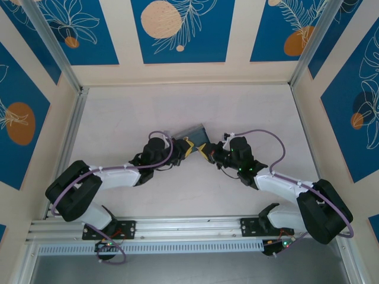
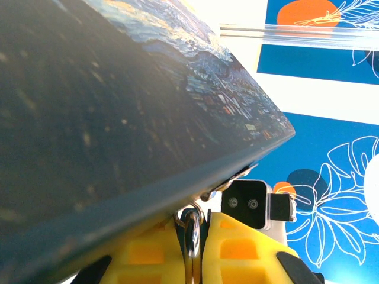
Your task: Unlock the padlock with the key
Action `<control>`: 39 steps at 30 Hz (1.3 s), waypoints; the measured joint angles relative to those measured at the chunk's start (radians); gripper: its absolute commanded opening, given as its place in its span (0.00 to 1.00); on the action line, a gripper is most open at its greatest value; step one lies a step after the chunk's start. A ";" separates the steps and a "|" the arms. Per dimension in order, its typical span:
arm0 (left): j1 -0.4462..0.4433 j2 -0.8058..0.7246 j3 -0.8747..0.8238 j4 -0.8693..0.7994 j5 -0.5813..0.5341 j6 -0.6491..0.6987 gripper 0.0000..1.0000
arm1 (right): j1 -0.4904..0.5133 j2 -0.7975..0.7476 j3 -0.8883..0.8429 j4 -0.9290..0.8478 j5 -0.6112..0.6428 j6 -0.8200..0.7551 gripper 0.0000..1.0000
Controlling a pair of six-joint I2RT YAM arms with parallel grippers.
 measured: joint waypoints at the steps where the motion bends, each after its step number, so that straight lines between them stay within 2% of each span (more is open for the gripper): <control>1: 0.000 0.000 0.000 0.000 0.000 0.000 0.00 | 0.000 0.000 0.001 0.000 0.000 0.000 0.00; 31: 0.005 -0.001 0.000 -0.003 -0.018 0.000 0.00 | 0.020 0.027 0.007 0.028 0.000 0.000 0.00; 39: 0.014 -0.033 -0.006 -0.057 0.042 0.022 0.00 | -0.027 -0.048 -0.008 0.022 -0.030 -0.013 0.00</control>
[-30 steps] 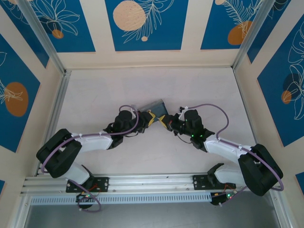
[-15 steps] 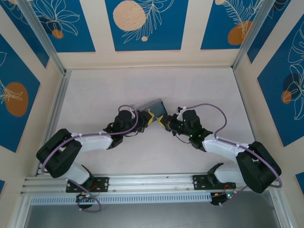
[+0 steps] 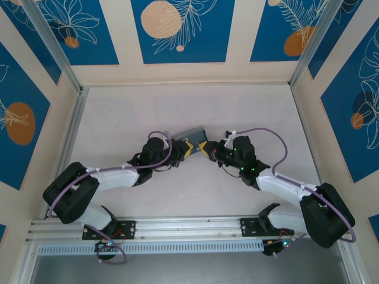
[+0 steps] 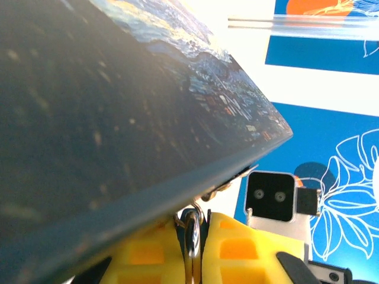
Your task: Unlock the padlock with the key
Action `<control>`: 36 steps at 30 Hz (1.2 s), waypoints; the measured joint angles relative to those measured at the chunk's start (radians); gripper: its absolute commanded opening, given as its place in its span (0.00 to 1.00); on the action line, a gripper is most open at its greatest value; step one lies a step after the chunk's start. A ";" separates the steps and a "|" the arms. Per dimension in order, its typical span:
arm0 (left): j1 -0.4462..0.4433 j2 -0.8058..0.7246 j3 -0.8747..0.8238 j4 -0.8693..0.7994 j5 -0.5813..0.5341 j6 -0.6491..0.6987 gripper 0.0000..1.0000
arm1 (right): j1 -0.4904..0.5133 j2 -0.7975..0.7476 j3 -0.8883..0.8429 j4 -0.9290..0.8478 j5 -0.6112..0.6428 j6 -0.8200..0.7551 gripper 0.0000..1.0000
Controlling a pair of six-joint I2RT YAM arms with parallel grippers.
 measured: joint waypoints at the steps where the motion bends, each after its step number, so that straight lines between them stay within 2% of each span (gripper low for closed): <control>1: 0.003 -0.006 -0.003 -0.006 0.013 0.005 0.00 | -0.006 -0.015 -0.007 -0.006 -0.007 -0.004 0.00; 15: 0.074 -0.072 -0.018 -0.105 0.187 0.055 0.00 | -0.029 -0.164 -0.127 -0.052 -0.091 -0.021 0.00; 25: 0.083 -0.098 -0.012 -0.153 0.253 0.059 0.00 | 0.040 -0.172 -0.130 -0.042 -0.076 -0.013 0.00; 36: 0.085 -0.114 -0.010 -0.173 0.258 0.062 0.00 | 0.125 -0.114 -0.130 0.016 0.006 0.038 0.00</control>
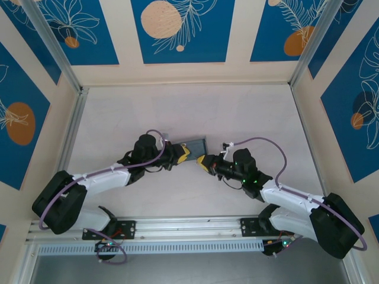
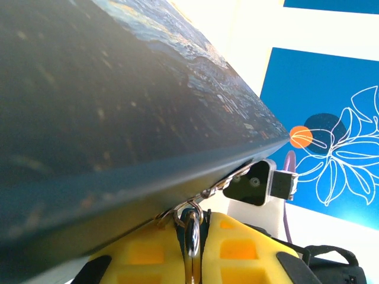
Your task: Unlock the padlock with the key
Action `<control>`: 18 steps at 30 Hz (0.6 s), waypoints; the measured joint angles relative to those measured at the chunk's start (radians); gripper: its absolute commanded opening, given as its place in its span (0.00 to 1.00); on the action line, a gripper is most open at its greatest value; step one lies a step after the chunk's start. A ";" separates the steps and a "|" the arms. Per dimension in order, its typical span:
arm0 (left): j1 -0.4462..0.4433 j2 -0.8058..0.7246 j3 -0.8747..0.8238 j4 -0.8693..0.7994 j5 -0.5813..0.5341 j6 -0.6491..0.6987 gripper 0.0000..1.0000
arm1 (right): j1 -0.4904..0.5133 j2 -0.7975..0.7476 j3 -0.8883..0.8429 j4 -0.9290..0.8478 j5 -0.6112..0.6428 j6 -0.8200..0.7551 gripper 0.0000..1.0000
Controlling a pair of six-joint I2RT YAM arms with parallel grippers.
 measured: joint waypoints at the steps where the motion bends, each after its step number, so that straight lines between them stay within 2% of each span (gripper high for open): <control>1: 0.000 -0.002 0.000 0.000 0.000 0.000 0.00 | 0.005 0.006 0.000 0.002 0.005 0.002 0.00; 18: 0.001 -0.002 0.000 -0.007 0.000 0.000 0.00 | 0.024 0.085 0.026 0.054 0.032 0.021 0.00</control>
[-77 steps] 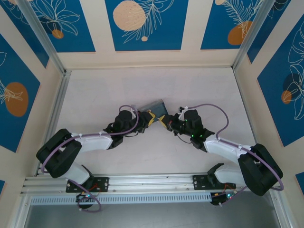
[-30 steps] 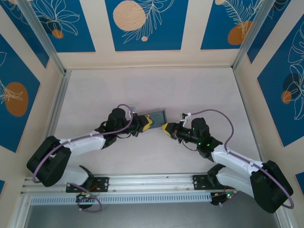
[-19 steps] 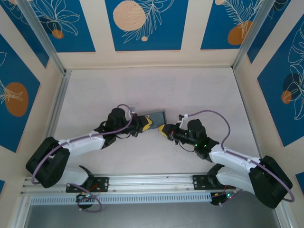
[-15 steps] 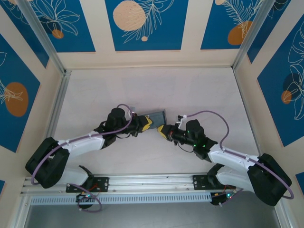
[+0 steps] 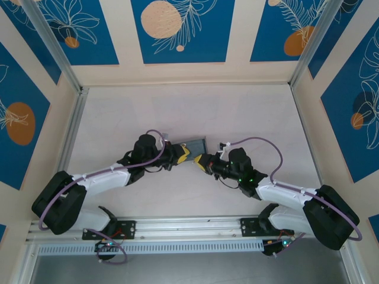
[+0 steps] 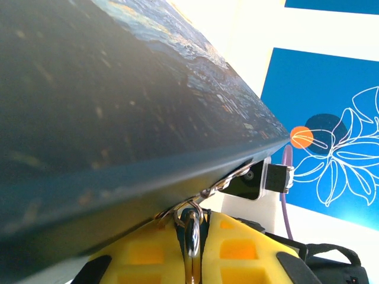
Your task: Unlock the padlock with the key
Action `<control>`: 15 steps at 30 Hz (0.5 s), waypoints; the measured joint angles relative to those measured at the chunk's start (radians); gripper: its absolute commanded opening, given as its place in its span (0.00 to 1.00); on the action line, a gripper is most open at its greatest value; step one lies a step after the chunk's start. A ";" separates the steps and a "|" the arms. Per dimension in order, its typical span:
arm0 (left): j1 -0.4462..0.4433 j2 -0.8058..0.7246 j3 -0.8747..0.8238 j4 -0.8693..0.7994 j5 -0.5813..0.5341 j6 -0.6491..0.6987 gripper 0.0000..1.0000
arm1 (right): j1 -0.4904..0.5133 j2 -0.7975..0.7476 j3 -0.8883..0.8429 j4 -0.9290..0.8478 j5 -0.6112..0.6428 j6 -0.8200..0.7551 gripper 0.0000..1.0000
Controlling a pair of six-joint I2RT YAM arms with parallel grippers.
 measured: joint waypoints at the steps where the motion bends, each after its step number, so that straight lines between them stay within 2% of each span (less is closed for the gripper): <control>1: 0.000 0.000 0.000 0.000 0.000 0.000 0.00 | 0.001 0.002 0.004 0.002 0.000 0.000 0.00; 15: 0.002 0.000 0.000 0.000 -0.001 0.004 0.00 | 0.011 0.004 0.016 0.005 0.003 0.003 0.00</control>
